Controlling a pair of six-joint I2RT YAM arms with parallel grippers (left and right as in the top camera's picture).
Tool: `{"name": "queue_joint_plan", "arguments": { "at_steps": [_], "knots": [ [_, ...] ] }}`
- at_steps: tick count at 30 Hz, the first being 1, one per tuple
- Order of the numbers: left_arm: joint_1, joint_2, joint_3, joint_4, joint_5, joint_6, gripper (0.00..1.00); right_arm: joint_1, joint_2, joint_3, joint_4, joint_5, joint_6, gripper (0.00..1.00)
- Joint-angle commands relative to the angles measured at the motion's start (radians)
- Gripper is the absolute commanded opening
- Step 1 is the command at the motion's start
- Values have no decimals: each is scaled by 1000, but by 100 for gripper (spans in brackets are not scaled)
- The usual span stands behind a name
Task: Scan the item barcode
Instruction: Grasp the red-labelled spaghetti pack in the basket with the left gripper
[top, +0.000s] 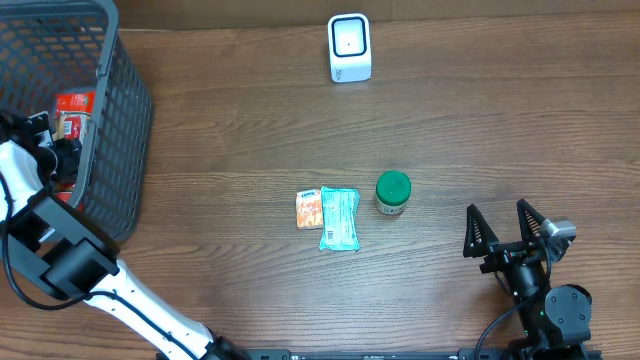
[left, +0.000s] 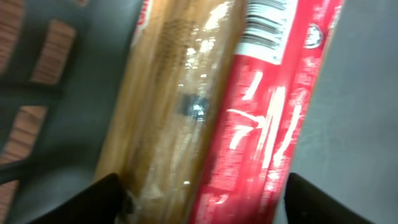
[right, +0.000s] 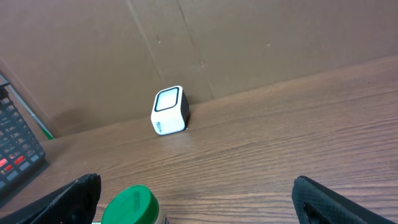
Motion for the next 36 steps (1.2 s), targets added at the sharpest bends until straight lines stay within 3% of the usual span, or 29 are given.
{"name": "queue_joint_plan", "arguments": {
  "at_steps": [1, 2, 3, 15, 22, 36],
  "knots": [
    [-43, 26, -2, -19, 51, -15, 81, -3, -5, -10, 6, 2, -6, 100],
    [-50, 26, -2, -19, 38, -15, 83, -3, -5, -10, 6, 2, -6, 100],
    [-64, 26, -2, -19, 5, -15, 94, -3, -5, -10, 6, 2, -6, 100],
    [-149, 26, 8, 22, -258, 24, 100, -3, -5, -10, 6, 2, -6, 100],
    [-146, 26, 37, 15, -248, 39, 100, -3, -5, -10, 6, 2, -6, 100],
    [-19, 26, 29, 24, 18, 57, 100, -3, -5, -10, 6, 2, -6, 100]
  ]
}}
